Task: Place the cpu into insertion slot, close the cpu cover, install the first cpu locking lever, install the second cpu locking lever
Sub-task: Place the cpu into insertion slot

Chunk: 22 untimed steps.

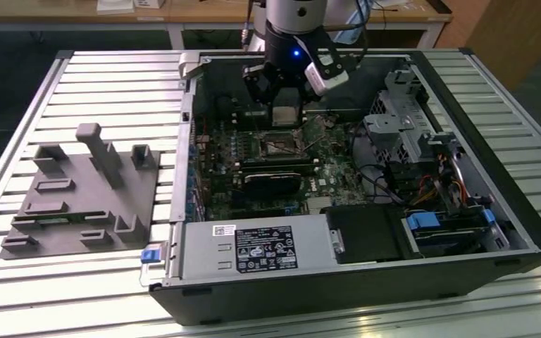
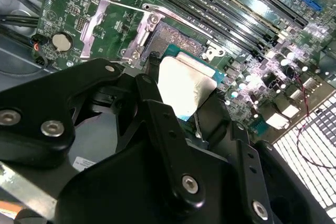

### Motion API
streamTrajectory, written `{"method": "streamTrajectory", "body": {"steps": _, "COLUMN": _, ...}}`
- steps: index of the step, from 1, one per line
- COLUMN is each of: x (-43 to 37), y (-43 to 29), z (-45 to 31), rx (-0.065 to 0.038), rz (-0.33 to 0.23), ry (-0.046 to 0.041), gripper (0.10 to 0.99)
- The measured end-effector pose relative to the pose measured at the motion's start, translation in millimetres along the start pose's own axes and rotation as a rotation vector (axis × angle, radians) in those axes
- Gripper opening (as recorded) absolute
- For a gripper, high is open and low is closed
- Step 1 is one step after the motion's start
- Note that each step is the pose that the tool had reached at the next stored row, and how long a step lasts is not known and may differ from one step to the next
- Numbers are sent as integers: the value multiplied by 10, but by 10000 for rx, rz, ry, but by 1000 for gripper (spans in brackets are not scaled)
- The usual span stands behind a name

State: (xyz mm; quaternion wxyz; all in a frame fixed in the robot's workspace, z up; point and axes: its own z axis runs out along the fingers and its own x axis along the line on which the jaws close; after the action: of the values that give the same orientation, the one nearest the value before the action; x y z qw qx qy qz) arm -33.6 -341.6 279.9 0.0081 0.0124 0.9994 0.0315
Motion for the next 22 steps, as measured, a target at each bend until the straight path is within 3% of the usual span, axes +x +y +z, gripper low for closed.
{"method": "streamTrajectory", "body": {"steps": 13, "x": 3, "y": 0, "z": 210, "rx": -1, "rz": -4, "ry": -60, "gripper": 537}}
{"method": "streamTrajectory", "body": {"steps": 22, "x": -5, "y": 21, "z": 288, "rx": -2, "rz": -4, "ry": -61, "gripper": 537}}
